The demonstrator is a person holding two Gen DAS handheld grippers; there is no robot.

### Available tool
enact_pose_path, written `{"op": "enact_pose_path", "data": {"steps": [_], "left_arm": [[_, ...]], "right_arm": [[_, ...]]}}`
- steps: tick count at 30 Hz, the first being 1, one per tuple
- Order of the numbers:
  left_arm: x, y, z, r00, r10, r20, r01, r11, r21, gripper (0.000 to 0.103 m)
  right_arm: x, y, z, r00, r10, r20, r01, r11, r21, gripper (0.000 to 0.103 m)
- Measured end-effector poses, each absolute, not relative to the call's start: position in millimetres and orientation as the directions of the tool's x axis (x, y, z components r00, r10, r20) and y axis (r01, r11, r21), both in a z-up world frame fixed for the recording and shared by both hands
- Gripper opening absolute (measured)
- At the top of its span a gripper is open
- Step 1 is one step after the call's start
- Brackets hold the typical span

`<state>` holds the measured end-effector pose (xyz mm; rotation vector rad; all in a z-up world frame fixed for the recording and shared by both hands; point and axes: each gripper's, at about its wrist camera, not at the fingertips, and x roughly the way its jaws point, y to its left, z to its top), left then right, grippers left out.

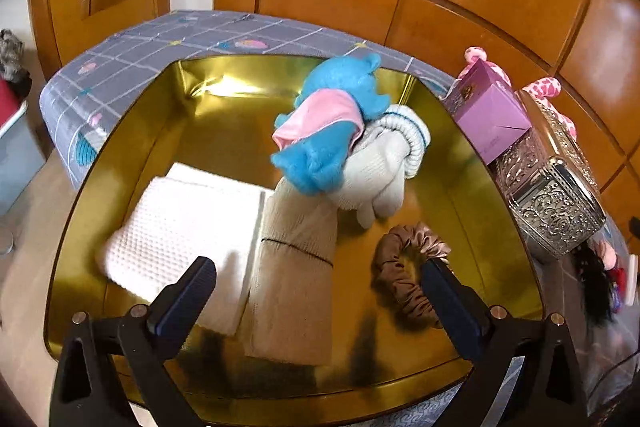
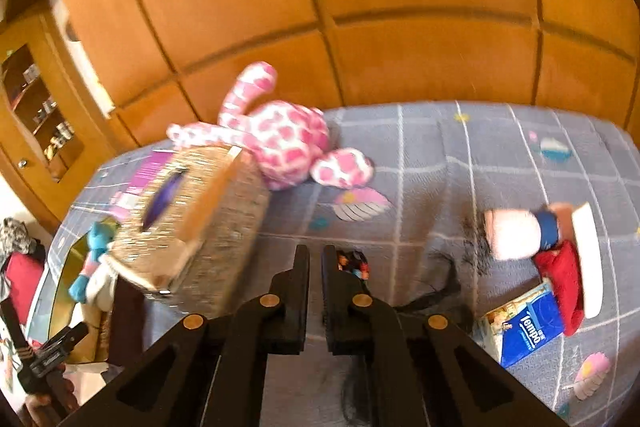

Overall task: Organize soft objects
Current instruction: 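Lift the black hair bundle with the right tool toward the tray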

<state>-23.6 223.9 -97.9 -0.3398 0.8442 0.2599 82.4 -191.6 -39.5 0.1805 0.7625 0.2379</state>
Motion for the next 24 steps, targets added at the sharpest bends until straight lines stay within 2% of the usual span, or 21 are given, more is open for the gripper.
{"op": "enact_pose_path", "data": {"steps": [2, 3, 4, 6, 9, 12, 17, 21, 24], "left_arm": [[-27.0, 225.9, -93.9, 0.646, 0.075, -0.759, -0.357, 0.909, -0.214, 0.103], [-25.8, 228.2, -92.8, 0.653, 0.077, -0.754, -0.357, 0.909, -0.216, 0.103], [-26.5, 229.4, -90.1, 0.659, 0.079, -0.748, -0.356, 0.909, -0.218, 0.103], [-28.5, 228.8, -84.6, 0.672, 0.081, -0.736, -0.351, 0.91, -0.22, 0.103], [-29.3, 224.6, -78.8, 0.684, 0.08, -0.725, -0.333, 0.918, -0.213, 0.103], [-28.7, 221.7, -73.7, 0.692, 0.086, -0.716, -0.321, 0.926, -0.199, 0.103], [-26.5, 225.8, -71.9, 0.688, 0.098, -0.719, -0.334, 0.923, -0.193, 0.103], [-26.3, 230.7, -67.8, 0.686, 0.138, -0.715, -0.358, 0.919, -0.166, 0.103], [-27.1, 239.5, -60.4, 0.694, 0.175, -0.699, -0.384, 0.911, -0.152, 0.103]], "right_arm": [[81.8, -182.3, -36.7, 0.702, 0.227, -0.675, -0.158, 0.974, 0.164, 0.005], [83.5, -182.2, -39.0, 0.69, 0.217, -0.691, -0.16, 0.976, 0.148, 0.009], [88.9, -181.5, -43.6, 0.66, 0.221, -0.718, -0.172, 0.975, 0.142, 0.023], [95.9, -180.3, -53.3, 0.609, 0.202, -0.767, -0.199, 0.975, 0.099, 0.04], [106.7, -177.2, -74.3, 0.547, 0.142, -0.825, -0.232, 0.973, 0.013, 0.043], [121.0, -176.0, -100.0, 0.482, 0.085, -0.872, -0.239, 0.97, -0.037, 0.043], [125.0, -172.3, -120.2, 0.435, 0.103, -0.894, -0.259, 0.966, -0.015, 0.039], [116.2, -174.2, -119.9, 0.475, 0.086, -0.876, -0.23, 0.973, -0.029, 0.031], [98.2, -172.8, -105.8, 0.513, 0.102, -0.852, -0.217, 0.976, -0.014, 0.018]]}}
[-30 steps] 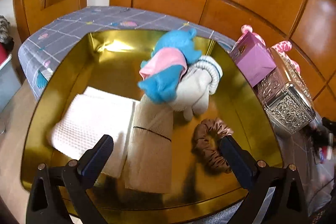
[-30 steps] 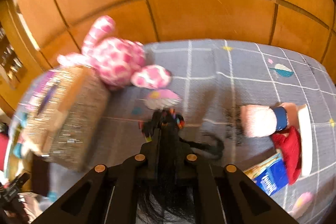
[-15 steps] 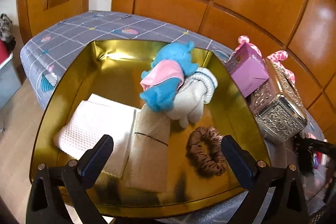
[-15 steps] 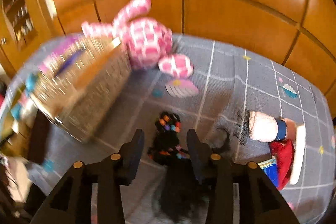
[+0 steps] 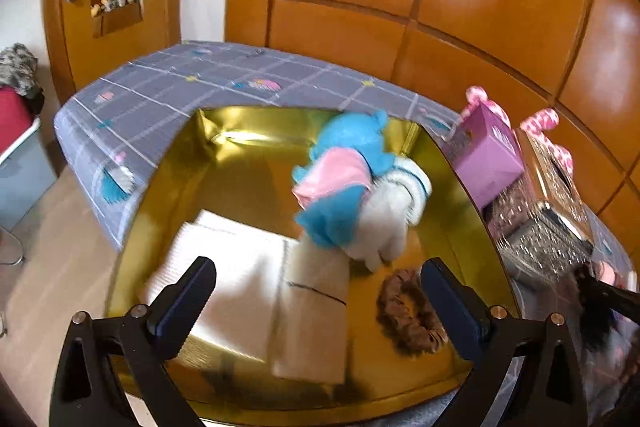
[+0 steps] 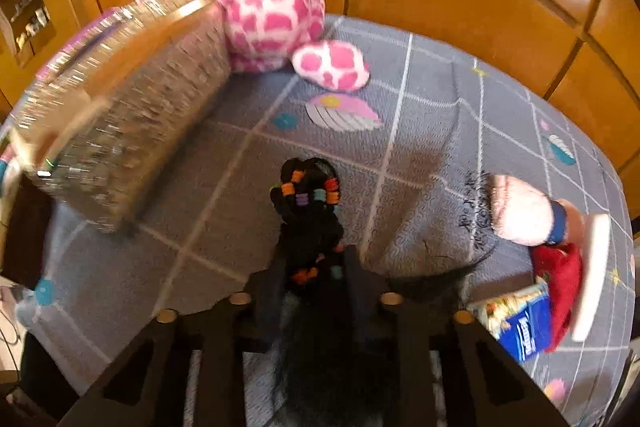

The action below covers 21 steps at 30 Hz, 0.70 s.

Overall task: Organize soft objects
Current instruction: 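Lift the black hair bundle with the right tool toward the tray, then lower the black hair bundle into the gold tray and open the right tool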

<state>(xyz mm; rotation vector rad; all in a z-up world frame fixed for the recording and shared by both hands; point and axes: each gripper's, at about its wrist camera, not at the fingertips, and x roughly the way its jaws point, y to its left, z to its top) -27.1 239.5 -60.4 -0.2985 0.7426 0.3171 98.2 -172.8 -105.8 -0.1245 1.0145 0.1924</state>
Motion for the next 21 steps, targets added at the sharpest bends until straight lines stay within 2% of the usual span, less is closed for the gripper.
{"op": "enact_pose_path", "data": {"steps": [1, 7, 11, 17, 21], "left_arm": [[-27.4, 243.4, -58.4, 0.694, 0.187, -0.696, -0.395, 0.906, -0.151, 0.103], [-30.0, 270.1, -54.5, 0.679, 0.237, -0.695, -0.473, 0.865, -0.167, 0.103], [-30.4, 275.0, -54.9, 0.671, 0.25, -0.698, -0.491, 0.855, -0.166, 0.103], [-30.6, 268.8, -53.2, 0.672, 0.252, -0.696, -0.481, 0.864, -0.151, 0.103], [-30.9, 270.7, -54.3, 0.668, 0.255, -0.699, -0.49, 0.857, -0.156, 0.103]], "right_arm": [[91.5, -172.7, -98.9, 0.527, 0.12, -0.841, -0.22, 0.975, 0.002, 0.014], [55.7, -153.3, -51.3, 0.605, 0.235, -0.761, -0.284, 0.956, 0.07, 0.014], [38.1, -125.2, -19.1, 0.61, 0.38, -0.695, -0.379, 0.911, 0.166, 0.014], [29.2, -56.9, 6.9, 0.521, 0.57, -0.635, -0.529, 0.8, 0.284, 0.014], [47.7, 1.0, 3.0, 0.463, 0.632, -0.621, -0.538, 0.758, 0.37, 0.014]]}}
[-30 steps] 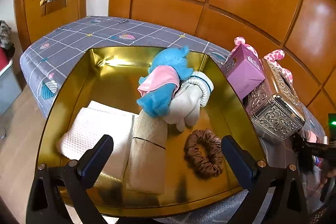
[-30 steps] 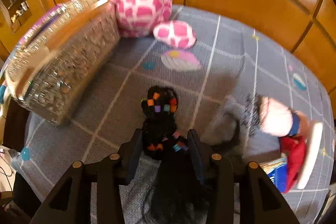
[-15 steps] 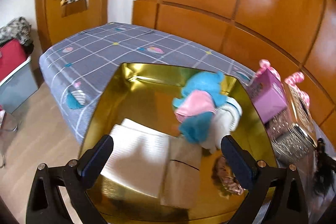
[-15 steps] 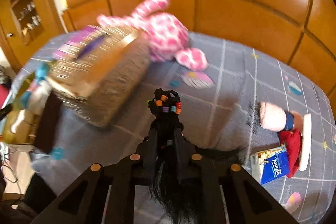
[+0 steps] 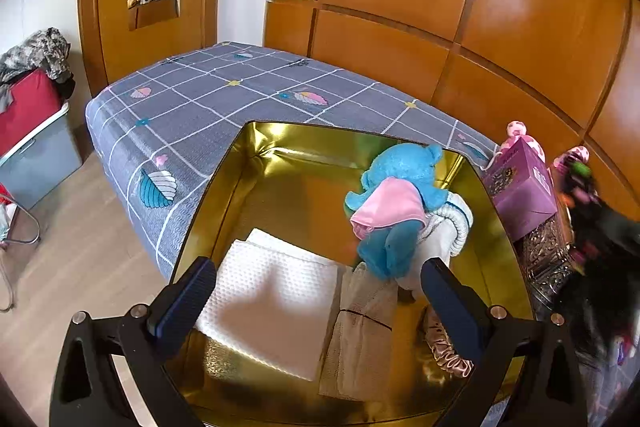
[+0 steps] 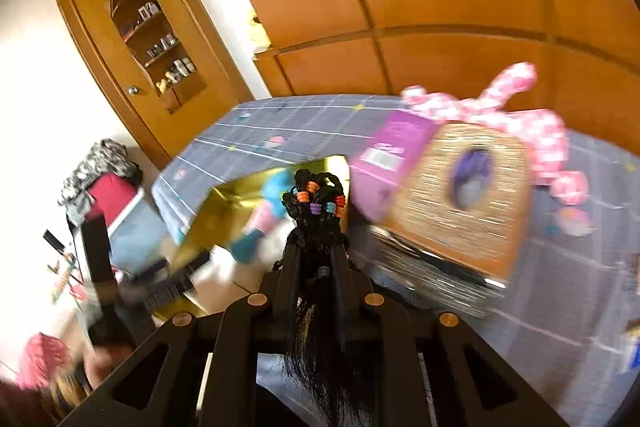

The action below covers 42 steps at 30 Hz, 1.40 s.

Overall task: Organize soft objects
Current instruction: 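Lower the black hair bundle into the gold tray and open the right tool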

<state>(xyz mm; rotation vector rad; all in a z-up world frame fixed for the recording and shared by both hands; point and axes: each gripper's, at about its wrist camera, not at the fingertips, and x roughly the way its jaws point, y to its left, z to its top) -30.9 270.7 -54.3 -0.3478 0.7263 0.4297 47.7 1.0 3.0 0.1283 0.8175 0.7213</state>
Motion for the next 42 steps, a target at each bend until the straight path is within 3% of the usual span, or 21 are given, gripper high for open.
{"op": "enact_pose_path", "data": {"steps": [5, 13, 30, 42], "left_arm": [[-30.9, 273.6, -55.8, 0.666, 0.252, -0.702, -0.494, 0.854, -0.162, 0.103], [-29.9, 267.6, -55.7, 0.667, 0.259, -0.699, -0.486, 0.862, -0.144, 0.103], [-31.5, 242.1, -48.5, 0.666, 0.292, -0.686, -0.455, 0.888, -0.064, 0.103], [-32.4, 224.8, -45.5, 0.683, 0.283, -0.673, -0.412, 0.91, -0.035, 0.103]], "right_arm": [[83.9, 57.4, -21.1, 0.421, 0.643, -0.639, -0.472, 0.757, 0.452, 0.022], [81.4, 73.9, -57.6, 0.408, 0.566, -0.716, -0.478, 0.801, 0.361, 0.025], [14.7, 48.3, -24.5, 0.63, 0.451, -0.632, -0.553, 0.832, 0.043, 0.039], [6.9, 15.6, -22.9, 0.702, 0.379, -0.603, -0.481, 0.877, -0.008, 0.039]]}}
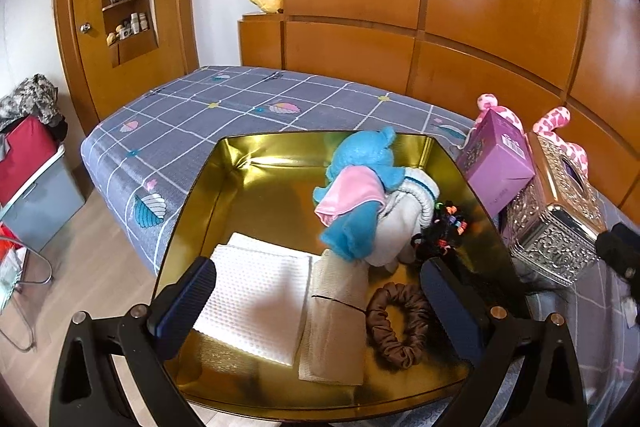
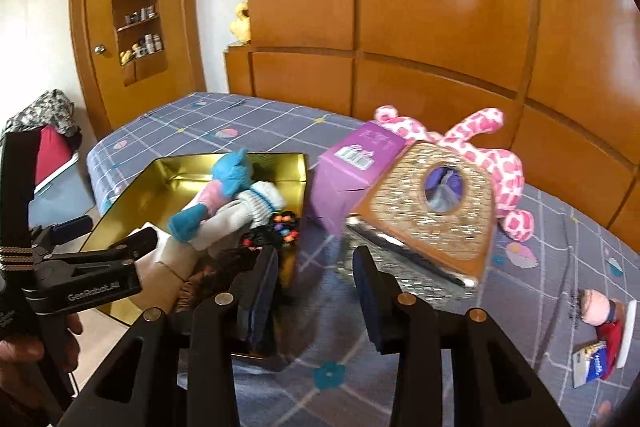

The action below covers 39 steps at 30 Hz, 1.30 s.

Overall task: Organize soft objects
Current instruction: 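Lower the black hair bundle into the gold tray and open the right tool, then move both tools back over the bed toward the tissue pack and white block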

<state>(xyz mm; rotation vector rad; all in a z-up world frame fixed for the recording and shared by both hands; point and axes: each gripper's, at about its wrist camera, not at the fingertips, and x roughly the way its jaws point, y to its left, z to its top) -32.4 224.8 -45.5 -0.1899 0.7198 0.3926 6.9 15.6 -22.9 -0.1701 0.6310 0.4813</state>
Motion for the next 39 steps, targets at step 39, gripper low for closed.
{"op": "enact_pose_path", "data": {"steps": [39], "left_arm": [[-31.3, 97.5, -1.6, 0.823, 0.004, -0.568, 0.047, 0.996, 0.075, 0.103]], "right_arm": [[78.5, -384.2, -31.4, 0.718, -0.349, -0.602, 0.506, 0.856, 0.108, 0.04]]}}
